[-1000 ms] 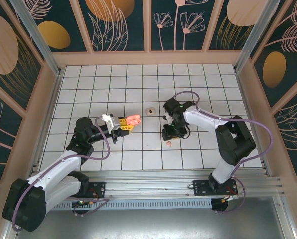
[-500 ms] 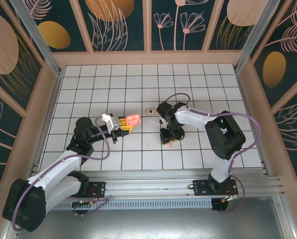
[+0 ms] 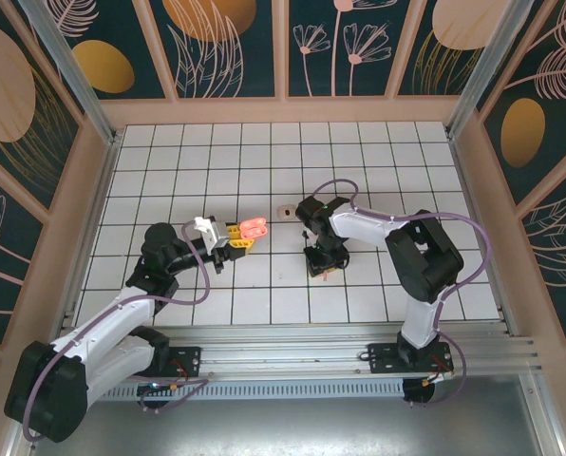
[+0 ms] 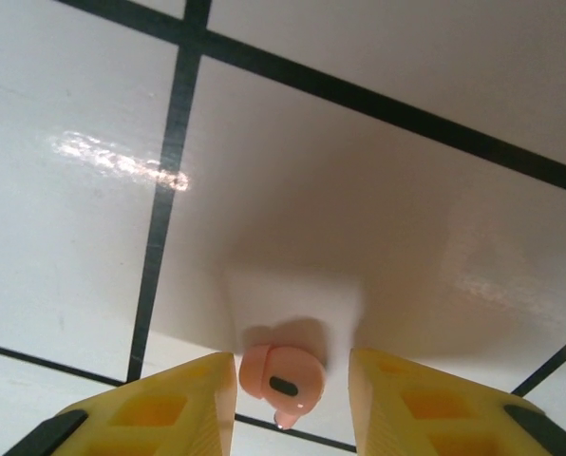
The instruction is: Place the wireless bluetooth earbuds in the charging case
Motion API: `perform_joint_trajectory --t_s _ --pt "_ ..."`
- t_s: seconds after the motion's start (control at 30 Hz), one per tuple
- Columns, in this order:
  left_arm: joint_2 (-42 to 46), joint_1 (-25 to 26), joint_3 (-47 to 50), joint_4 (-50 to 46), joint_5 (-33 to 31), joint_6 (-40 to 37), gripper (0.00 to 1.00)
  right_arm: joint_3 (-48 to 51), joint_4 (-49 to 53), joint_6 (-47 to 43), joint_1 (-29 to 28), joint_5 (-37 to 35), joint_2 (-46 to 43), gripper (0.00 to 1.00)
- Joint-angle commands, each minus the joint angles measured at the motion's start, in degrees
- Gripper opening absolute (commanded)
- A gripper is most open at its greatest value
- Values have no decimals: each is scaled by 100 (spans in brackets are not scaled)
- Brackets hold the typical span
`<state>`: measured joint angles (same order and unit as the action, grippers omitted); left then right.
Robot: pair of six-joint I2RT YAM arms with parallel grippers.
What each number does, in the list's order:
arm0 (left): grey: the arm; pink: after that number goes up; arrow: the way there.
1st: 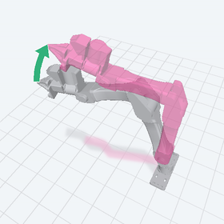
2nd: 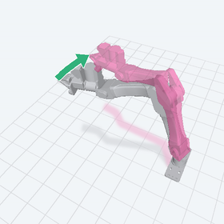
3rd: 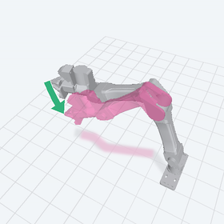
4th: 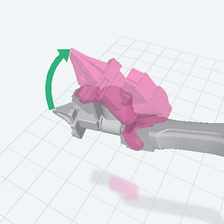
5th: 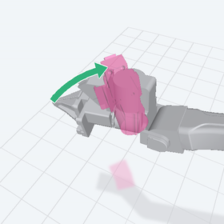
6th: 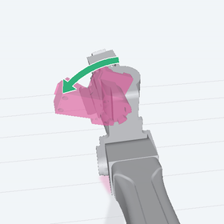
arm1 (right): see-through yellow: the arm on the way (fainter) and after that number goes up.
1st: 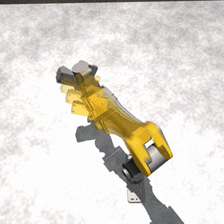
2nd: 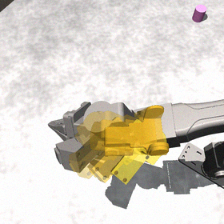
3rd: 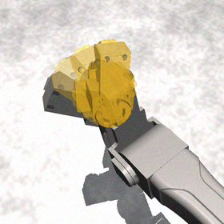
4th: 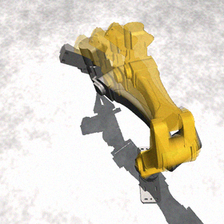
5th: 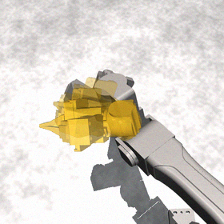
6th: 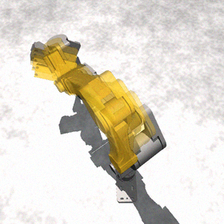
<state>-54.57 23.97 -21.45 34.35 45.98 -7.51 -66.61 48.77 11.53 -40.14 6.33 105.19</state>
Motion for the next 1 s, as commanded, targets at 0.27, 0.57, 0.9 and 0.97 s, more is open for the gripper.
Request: perform_joint_trajectory --t_s 0.27,0.57,0.9,0.97 --pt "60 29 -193 -16 21 -75 13 219 -117 122 -99 -340 43 31" --pt "-4 29 -127 33 -73 -88 12 135 -552 234 -100 -311 -443 27" --pt "-76 29 -64 213 -280 -27 12 -106 -1793 510 -100 -132 -1228 26" --pt "-98 29 -22 278 -309 -2 11 -107 -2004 517 -99 -101 -1370 26"
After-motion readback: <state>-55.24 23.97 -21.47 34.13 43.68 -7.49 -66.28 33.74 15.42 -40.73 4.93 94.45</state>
